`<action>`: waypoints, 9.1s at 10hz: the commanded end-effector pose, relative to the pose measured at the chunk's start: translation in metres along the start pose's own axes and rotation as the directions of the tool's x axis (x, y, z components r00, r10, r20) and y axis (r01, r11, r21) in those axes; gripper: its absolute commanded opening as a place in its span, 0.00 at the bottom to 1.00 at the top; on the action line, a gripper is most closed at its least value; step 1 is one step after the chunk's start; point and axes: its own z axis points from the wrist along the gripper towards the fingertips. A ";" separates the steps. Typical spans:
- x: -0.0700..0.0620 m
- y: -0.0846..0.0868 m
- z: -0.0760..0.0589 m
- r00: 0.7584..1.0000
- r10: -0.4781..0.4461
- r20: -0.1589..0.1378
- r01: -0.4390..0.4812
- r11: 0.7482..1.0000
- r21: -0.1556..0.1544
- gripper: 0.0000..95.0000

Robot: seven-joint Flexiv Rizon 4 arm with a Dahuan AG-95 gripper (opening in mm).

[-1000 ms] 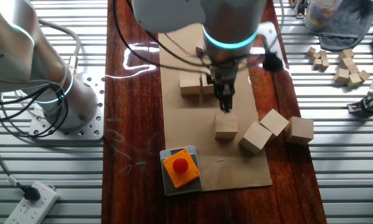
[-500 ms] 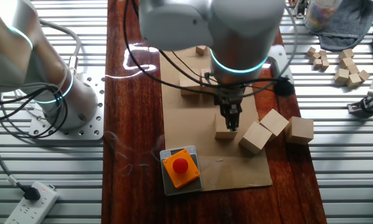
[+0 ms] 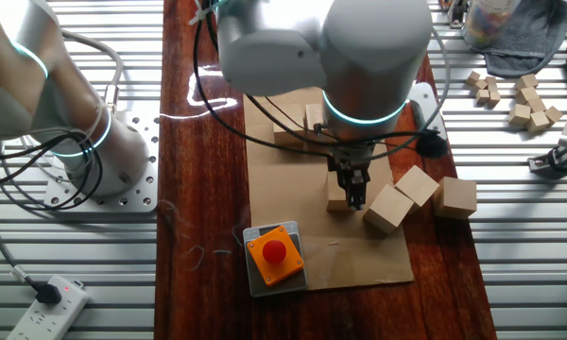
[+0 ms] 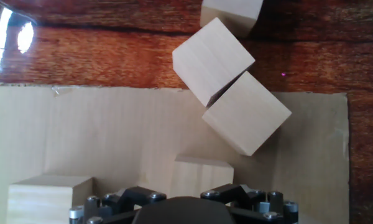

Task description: Stack the blocks into a pyramid shape

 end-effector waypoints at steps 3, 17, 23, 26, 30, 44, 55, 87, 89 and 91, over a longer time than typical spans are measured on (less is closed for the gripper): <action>0.001 -0.007 0.011 1.000 0.001 0.007 -0.001 1.000 0.008 1.00; 0.000 -0.007 0.017 0.999 0.039 0.003 -0.039 0.999 -0.017 0.00; -0.009 0.036 -0.029 0.999 0.021 -0.029 -0.022 1.000 -0.021 0.00; -0.018 0.059 -0.043 0.999 0.013 -0.039 -0.013 1.000 -0.016 0.00; -0.031 0.095 -0.041 0.999 0.026 -0.038 -0.026 1.000 0.001 0.00; -0.043 0.111 -0.043 0.998 0.002 -0.056 0.000 1.000 0.022 0.00; -0.043 0.107 -0.048 0.997 0.008 -0.072 -0.006 1.000 0.027 0.00; -0.053 0.132 -0.036 0.999 -0.014 -0.047 0.013 1.000 -0.016 0.00; -0.053 0.132 -0.031 0.999 -0.015 -0.040 0.015 1.000 -0.015 0.00; -0.053 0.133 -0.029 0.999 -0.015 -0.036 0.015 1.000 -0.013 0.00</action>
